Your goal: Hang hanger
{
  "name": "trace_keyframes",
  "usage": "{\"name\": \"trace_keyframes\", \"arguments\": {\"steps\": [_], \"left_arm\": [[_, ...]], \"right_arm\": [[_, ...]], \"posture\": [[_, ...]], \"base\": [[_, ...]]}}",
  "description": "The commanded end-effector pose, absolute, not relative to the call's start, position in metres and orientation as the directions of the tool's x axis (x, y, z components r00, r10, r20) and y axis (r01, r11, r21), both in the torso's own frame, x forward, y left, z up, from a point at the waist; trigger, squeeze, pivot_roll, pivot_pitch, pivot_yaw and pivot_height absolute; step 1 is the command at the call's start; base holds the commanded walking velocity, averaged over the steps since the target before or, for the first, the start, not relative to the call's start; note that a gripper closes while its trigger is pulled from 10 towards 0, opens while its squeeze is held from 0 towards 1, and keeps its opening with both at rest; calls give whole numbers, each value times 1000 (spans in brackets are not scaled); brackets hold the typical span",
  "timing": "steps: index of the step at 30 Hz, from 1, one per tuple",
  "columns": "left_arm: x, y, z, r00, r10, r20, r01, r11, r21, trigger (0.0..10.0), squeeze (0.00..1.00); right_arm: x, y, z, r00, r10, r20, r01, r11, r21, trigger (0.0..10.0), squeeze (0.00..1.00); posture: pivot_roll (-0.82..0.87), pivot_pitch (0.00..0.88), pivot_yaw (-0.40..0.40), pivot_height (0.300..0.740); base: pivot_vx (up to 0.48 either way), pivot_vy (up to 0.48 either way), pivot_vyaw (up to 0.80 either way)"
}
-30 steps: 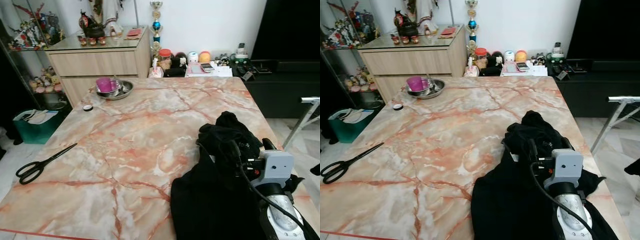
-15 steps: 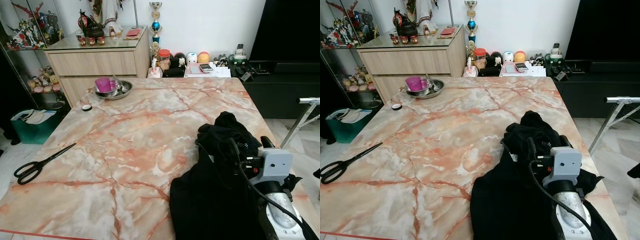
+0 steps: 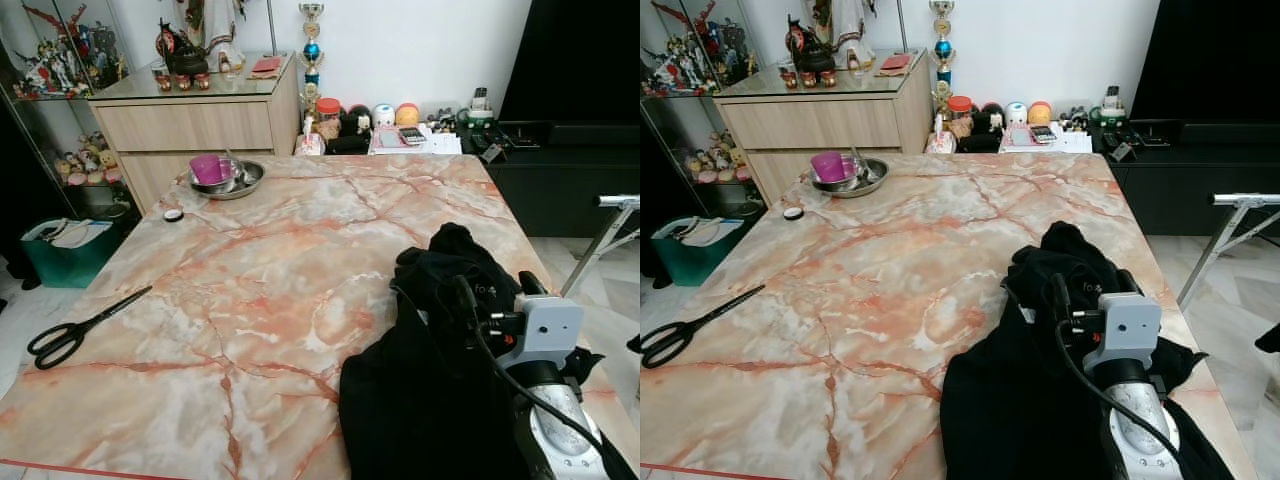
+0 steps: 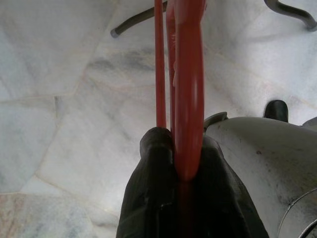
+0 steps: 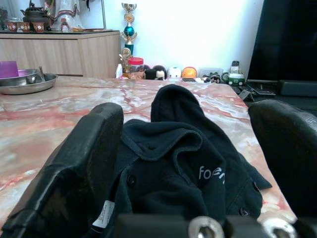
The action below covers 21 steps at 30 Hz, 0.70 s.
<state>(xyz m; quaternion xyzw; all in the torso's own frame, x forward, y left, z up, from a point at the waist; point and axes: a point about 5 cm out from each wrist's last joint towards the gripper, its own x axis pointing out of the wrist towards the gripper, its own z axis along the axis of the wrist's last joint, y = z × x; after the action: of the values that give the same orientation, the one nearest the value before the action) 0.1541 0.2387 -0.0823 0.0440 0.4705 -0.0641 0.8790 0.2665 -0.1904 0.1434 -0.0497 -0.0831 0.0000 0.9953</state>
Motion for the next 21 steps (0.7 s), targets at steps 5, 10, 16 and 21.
{"name": "trace_keyframes", "arguments": {"steps": [5,10,16,21], "left_arm": [[147,241,-85,531,-57,-845,137,990,20,10000,0],[145,241,-86,526,-55,-848,137,990,21,10000,0],[144,240,-87,520,-52,-853,139,990,24,10000,0],[144,240,-87,519,-53,-853,141,990,24,10000,0]], "right_arm": [[268,-188,142,986,12,169,4,995,-98,10000,0],[268,-187,142,986,13,169,4,995,-97,10000,0],[269,-187,142,985,15,172,2,995,-96,10000,0],[270,-185,143,985,17,174,0,995,-95,10000,0]], "posture": [[35,18,40,740],[34,15,41,740],[34,5,43,740],[32,5,43,740]], "base": [[-253,0,0],[-255,0,0],[-254,0,0],[-255,0,0]]}}
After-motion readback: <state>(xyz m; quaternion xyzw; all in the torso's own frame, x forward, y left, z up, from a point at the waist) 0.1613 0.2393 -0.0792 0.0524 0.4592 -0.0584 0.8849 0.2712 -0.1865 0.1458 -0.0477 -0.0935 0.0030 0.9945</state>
